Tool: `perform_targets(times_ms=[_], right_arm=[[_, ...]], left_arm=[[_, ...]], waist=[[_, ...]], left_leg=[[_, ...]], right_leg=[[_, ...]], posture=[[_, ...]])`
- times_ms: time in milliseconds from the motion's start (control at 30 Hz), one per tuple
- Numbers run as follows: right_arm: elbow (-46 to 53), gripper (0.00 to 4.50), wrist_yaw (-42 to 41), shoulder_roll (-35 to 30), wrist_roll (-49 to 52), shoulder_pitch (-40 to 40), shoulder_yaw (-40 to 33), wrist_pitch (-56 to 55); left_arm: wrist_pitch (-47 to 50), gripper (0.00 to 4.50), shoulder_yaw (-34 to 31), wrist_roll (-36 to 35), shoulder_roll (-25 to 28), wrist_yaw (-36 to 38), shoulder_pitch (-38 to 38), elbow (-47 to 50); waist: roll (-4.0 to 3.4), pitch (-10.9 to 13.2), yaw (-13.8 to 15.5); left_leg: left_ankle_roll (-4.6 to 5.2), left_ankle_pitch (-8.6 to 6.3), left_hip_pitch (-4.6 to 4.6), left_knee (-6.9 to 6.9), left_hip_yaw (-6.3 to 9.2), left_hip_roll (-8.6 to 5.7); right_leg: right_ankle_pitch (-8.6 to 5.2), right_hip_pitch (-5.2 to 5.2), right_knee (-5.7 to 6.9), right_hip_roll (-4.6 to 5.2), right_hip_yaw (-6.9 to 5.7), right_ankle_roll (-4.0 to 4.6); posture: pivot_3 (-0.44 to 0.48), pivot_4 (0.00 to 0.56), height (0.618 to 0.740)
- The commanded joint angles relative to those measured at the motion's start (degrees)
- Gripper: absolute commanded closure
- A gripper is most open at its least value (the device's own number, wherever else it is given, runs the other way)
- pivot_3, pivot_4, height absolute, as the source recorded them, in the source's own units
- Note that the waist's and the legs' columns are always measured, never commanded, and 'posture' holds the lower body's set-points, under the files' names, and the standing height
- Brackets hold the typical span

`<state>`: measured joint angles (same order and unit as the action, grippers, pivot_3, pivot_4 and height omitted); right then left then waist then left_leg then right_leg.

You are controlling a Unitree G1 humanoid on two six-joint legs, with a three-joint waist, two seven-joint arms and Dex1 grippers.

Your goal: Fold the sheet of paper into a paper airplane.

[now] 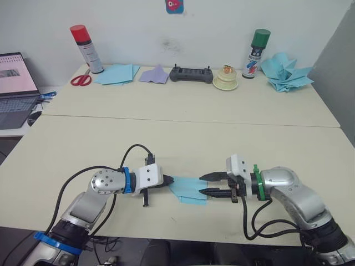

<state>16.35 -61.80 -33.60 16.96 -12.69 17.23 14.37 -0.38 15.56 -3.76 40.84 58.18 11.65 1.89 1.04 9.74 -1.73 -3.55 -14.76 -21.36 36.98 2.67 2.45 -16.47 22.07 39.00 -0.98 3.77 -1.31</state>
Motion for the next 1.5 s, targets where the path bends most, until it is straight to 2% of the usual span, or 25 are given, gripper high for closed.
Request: perform_targets(times_ms=[33, 67, 200, 500, 567, 633, 833, 933, 1300, 1500], right_arm=[[-5.59, 1.59, -0.74, 0.90, -7.72, 0.73, 2.04, -19.95], [-8.10, 1.26, -1.51, 0.86, -9.16, 0.95, 2.73, -25.17], [-14.40, 1.26, -3.82, 0.91, -10.45, 1.04, 3.90, -36.66], [-21.10, 1.26, -1.27, 6.28, -10.61, -1.05, 4.38, -36.29], [-20.95, 1.63, -2.57, 6.69, -9.27, -0.82, 4.49, -35.45], [-20.63, 2.21, -2.97, 6.88, -8.75, -0.69, 4.34, -34.63], [-21.00, 4.48, -1.84, 7.89, -8.62, -1.37, 3.55, -32.81], [-20.49, 4.48, -2.16, 8.00, -7.52, -1.36, 3.20, -31.33], [-15.71, 4.48, 2.64, 10.30, -2.05, -1.26, -0.47, -14.51], [-16.63, 4.48, 5.30, 11.02, -4.11, -2.54, -0.85, -11.45]], left_arm=[[1.21, 4.50, 2.44, 3.27, 0.30, 0.74, -1.35, -3.87], [1.21, 4.50, 2.46, 3.32, 0.36, 0.81, -1.29, -3.92], [1.22, 4.50, 2.27, 3.33, 0.69, 1.10, -1.34, -3.74], [1.40, 4.50, 2.16, 3.66, 0.57, 0.72, -1.80, -2.72], [1.34, 4.50, 2.18, 3.75, 0.56, 0.58, -1.94, -2.53], [1.33, 4.50, 2.19, 3.74, 0.66, 0.52, -1.97, -2.45], [0.54, 4.50, 2.16, 3.76, 0.44, 0.48, -1.21, -3.03], [-1.62, 4.50, 2.71, 4.83, 0.63, 0.76, -0.58, -3.98], [-6.02, 4.50, 2.31, 5.94, 0.56, 0.89, 0.34, -8.15], [-6.56, 4.50, 1.89, 5.50, 0.43, 0.95, 0.48, -8.65]], waist=[[0.02, -0.01, 0.00], [0.02, -0.01, 0.00], [0.02, -0.01, 0.01], [0.02, -0.01, -0.01], [0.02, -0.01, 0.01], [0.02, -0.01, 0.01], [0.02, -0.01, 0.01], [0.02, -0.01, 0.03], [0.00, -0.02, 0.05], [0.00, -0.02, 0.03]], left_leg=[[0.00, 0.00, 0.00, 0.00, 0.00, 0.00], [0.00, 0.00, 0.01, 0.00, -0.03, 0.00], [0.00, 0.00, 0.05, -0.01, -0.13, 0.00], [0.00, 0.00, 0.37, -0.09, -0.34, 0.04], [0.00, 0.00, 0.41, -0.09, -0.34, 0.04], [0.01, -0.01, 0.42, -0.09, -0.35, 0.04], [0.01, -0.01, 0.45, -0.10, -0.36, 0.05], [0.01, -0.01, 0.44, -0.10, -0.36, 0.05], [0.01, -0.01, 0.45, -0.10, -0.35, 0.06], [0.01, -0.01, 0.46, -0.11, -0.35, 0.06]], right_leg=[[0.00, -0.01, 0.00, 0.00, -0.01, 0.00], [0.00, -0.01, 0.00, 0.00, 0.01, 0.00], [0.00, -0.02, 0.00, 0.00, 0.10, 0.00], [-0.01, -0.21, 0.02, 0.00, 0.32, 0.03], [-0.02, -0.27, 0.02, 0.00, 0.31, 0.04], [-0.03, -0.28, 0.00, 0.00, 0.32, 0.05], [-0.03, -0.28, 0.01, 0.00, 0.32, 0.06], [-0.03, -0.28, 0.01, 0.00, 0.32, 0.06], [-0.04, -0.29, 0.01, 0.00, 0.32, 0.07], [-0.04, -0.28, 0.01, 0.00, 0.32, 0.07]], posture=[[0.000, 0.150, 0.740], [0.000, 0.150, 0.740], [0.000, 0.150, 0.740], [0.000, 0.150, 0.740], [0.000, 0.150, 0.740], [0.000, 0.150, 0.740], [0.000, 0.150, 0.740], [0.000, 0.150, 0.740], [0.000, 0.150, 0.740], [0.000, 0.150, 0.740]])
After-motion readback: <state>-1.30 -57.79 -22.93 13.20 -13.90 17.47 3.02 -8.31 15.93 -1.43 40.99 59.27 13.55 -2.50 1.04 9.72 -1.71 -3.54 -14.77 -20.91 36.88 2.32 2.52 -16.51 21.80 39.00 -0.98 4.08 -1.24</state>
